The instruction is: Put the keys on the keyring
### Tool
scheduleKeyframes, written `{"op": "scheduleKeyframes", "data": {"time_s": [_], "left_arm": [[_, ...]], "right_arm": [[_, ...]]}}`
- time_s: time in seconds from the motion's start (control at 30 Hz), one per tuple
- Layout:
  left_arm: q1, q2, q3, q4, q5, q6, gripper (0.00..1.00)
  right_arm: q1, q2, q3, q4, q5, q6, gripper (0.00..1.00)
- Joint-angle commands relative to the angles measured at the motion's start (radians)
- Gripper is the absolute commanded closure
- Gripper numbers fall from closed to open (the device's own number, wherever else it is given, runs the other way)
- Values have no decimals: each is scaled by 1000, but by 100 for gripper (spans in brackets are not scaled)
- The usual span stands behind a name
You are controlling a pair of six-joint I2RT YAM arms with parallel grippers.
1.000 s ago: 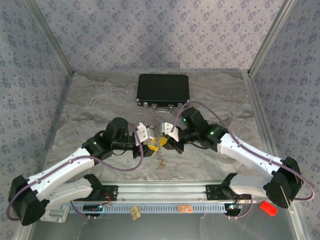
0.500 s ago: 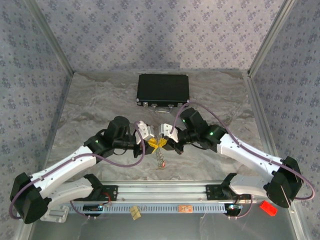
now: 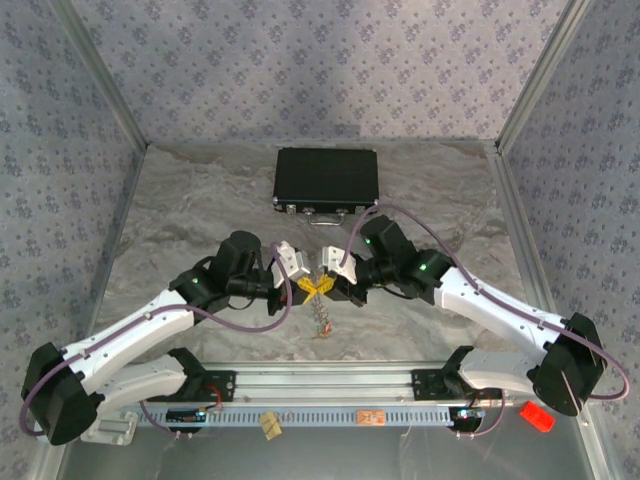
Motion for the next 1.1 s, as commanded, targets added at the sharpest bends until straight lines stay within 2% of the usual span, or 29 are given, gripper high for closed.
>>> {"op": "scheduleKeyframes", "data": {"time_s": [0.0,0.07,0.13,0.2,0.27,0.37,0.47,0.6,0.73,1.07], "left_arm": [[5,-11,33,44,-4,-40,100],[5,-9,32,50,-32,-87,100],[5,-13,32,56,-92,-154,100],[3,-18,36,62,-178,-268,100],[0,-24,53,31,-326,-453,100],[-3,-12,117,-100,-512,-698,100],[-6,-4,158,-201,-611,-917,100],[-7,6,189,-291,-633,-1163,100],[-10,33,247,-394,-615,-1327,100],[-15,85,314,-469,-549,-1456,100]], "right_arm": [[-18,-31,-12,15,-19,22,67],[-33,-53,-33,27,-6,52,64],[-35,-79,-52,36,63,93,58],[-28,-118,-59,35,150,138,58],[-2,-184,-71,43,199,191,58],[101,-243,-109,102,258,278,63],[232,-223,-173,234,358,367,64],[279,-143,-265,476,528,474,60],[284,-33,-286,683,562,489,56],[273,181,-267,918,545,518,49]]}}
